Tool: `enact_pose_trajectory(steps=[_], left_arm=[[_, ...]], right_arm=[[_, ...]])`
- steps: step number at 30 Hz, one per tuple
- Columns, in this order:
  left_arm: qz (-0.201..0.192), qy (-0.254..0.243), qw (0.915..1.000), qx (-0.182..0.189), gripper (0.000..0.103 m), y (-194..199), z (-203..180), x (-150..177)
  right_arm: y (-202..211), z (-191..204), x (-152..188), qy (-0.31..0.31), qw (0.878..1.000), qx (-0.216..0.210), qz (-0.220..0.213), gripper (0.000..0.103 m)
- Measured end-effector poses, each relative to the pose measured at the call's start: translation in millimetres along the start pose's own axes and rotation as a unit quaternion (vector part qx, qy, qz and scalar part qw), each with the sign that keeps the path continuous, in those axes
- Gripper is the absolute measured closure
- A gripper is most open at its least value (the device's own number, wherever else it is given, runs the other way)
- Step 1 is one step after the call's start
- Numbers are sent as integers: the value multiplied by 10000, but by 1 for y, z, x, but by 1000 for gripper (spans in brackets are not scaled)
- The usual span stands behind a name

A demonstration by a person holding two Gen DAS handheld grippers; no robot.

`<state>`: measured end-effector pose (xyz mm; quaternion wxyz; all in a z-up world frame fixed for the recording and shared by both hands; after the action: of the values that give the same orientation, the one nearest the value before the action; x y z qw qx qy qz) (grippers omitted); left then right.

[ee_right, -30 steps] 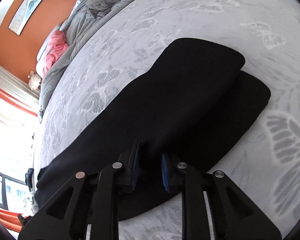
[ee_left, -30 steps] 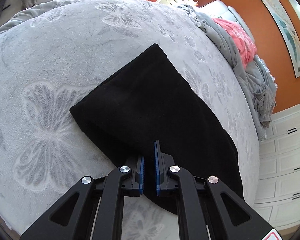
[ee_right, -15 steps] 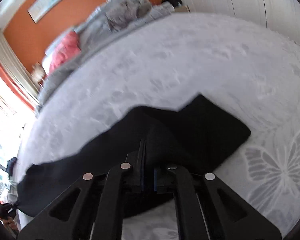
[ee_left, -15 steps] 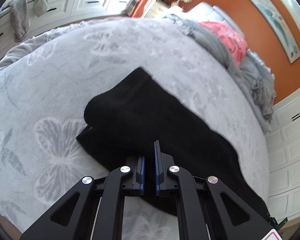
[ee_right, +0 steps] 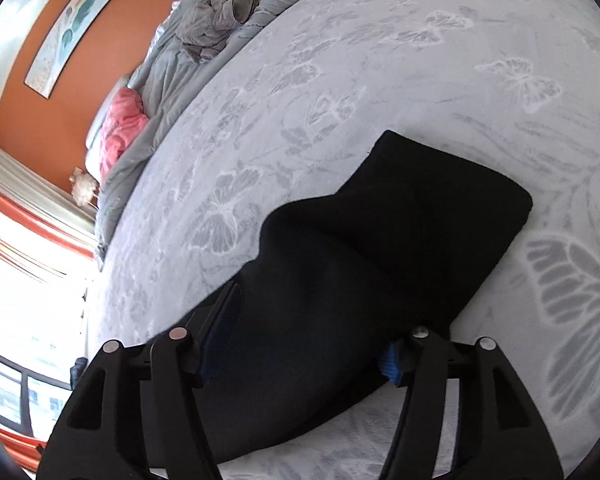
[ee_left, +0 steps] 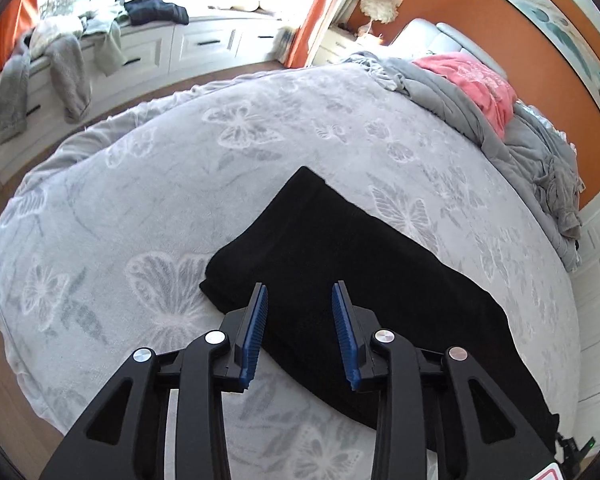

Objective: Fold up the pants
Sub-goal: 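Move both open tools over the folded pants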

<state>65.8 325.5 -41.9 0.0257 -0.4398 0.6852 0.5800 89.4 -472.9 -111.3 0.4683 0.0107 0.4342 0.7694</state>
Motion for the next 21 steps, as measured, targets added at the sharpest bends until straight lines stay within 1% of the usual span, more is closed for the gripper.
enact_pose_trajectory(steps=[2,3,4,5,6,8,9,10,11,12,13,14,15,17,18,19,20,21], left_arm=[[-95,-205,9997,-38,62,2,-17,2],[-93,-339,9994,-12,59,2,-27,5],[-54,-457,9989,17,57,-1,-36,9],[24,-572,9984,34,54,-5,-46,13],[131,-696,9975,53,53,-10,-56,18],[322,-905,9953,82,53,-22,-73,28],[385,-1047,9937,58,53,-27,-81,33],[416,-1193,9920,2,53,-31,-89,38],[435,-1348,9899,-46,53,-36,-97,43],[439,-1499,9877,-110,53,-39,-102,47],[430,-1624,9856,-212,53,-44,-107,50],[441,-1726,9835,-302,53,-48,-111,53],[468,-1806,9817,-371,53,-53,-113,56],[546,-1844,9803,-446,53,-60,-114,57],[593,-1827,9804,-432,53,-63,-116,59],[648,-1794,9808,-400,53,-65,-117,61],[710,-1770,9811,-344,53,-67,-119,63],[772,-1762,9809,-298,53,-69,-121,65]], right_arm=[[0,-3,-4,-225,9996,-175,-49,42],[-3,-5,-7,-333,9992,-180,-115,44],[-1,-7,-10,-360,9988,-198,-250,54],[5,-4,-13,-246,9985,-135,-468,87],[15,3,-19,-15,9975,-52,-698,99],[37,25,-25,457,9924,-130,-1134,99],[43,34,-24,834,9882,45,-1288,99],[39,35,-22,1142,9844,433,-1264,99],[26,25,-20,1307,9816,929,-1033,98],[8,7,-17,1267,9808,1341,-635,97],[-6,-13,-14,1043,9827,1509,-244,97],[-12,-28,-12,755,9864,1462,-4,97],[-7,-34,-15,520,9920,1150,-46,95],[8,-31,-24,415,9952,846,-271,90],[13,-27,-28,497,9952,744,-387,72],[13,-26,-29,604,9941,785,-443,61],[10,-28,-30,696,9924,924,-414,63],[8,-30,-31,737,9908,1071,-367,84]])
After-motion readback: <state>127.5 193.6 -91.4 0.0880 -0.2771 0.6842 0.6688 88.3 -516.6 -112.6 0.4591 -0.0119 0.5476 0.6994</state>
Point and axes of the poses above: each gripper's, at about its wrist camera, not at the fingertips, and y roughly against the way its jaws point, z to its left, x to its underside, the point moved 4 cm from there along -y, roughly the way its jaws point
